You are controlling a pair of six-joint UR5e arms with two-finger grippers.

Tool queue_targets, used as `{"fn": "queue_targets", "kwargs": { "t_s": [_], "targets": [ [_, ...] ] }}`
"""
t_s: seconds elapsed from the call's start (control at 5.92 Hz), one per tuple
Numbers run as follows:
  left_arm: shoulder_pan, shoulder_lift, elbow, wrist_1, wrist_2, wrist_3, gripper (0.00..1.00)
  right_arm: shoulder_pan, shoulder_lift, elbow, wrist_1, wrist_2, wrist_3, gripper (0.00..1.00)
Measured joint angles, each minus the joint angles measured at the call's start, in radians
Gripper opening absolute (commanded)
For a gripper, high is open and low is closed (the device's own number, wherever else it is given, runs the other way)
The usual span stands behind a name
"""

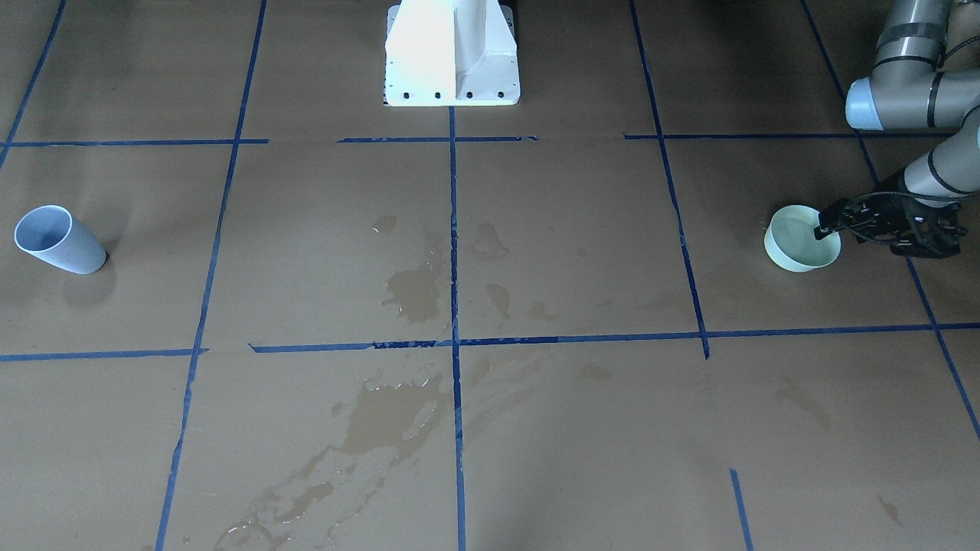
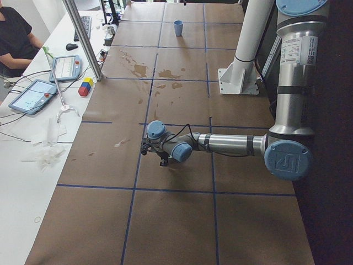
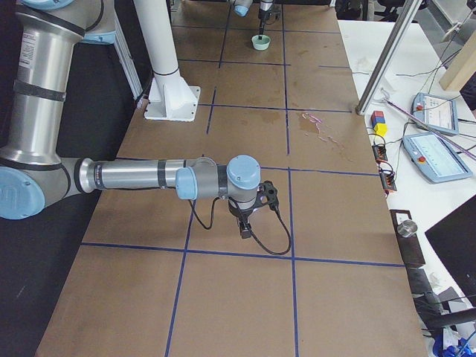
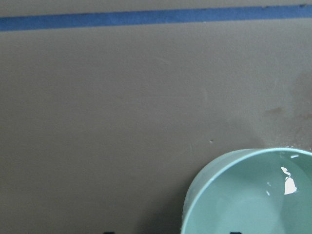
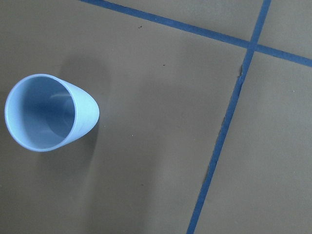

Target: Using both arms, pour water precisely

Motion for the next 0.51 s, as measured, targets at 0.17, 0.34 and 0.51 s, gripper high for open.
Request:
{"fn": "queue_targets", "kwargs": {
  "t_s": [0.17,0.34,0.51],
  "targets": [
    [0.000,-0.006,0.002,-0.001,-0.001,-0.001,0.00,0.000,0.000,0.000,0.003,0.000,0.001,1.00],
    [0.001,-0.022,-0.001,-0.001,-0.002,-0.009,0.00,0.000,0.000,0.000,0.008,0.000,0.001,1.00],
    [0.001,-0.062,-0.006,-0.001,-0.005,-0.047,0.00,0.000,0.000,0.000,0.011,0.000,0.002,1.00]
  ]
}}
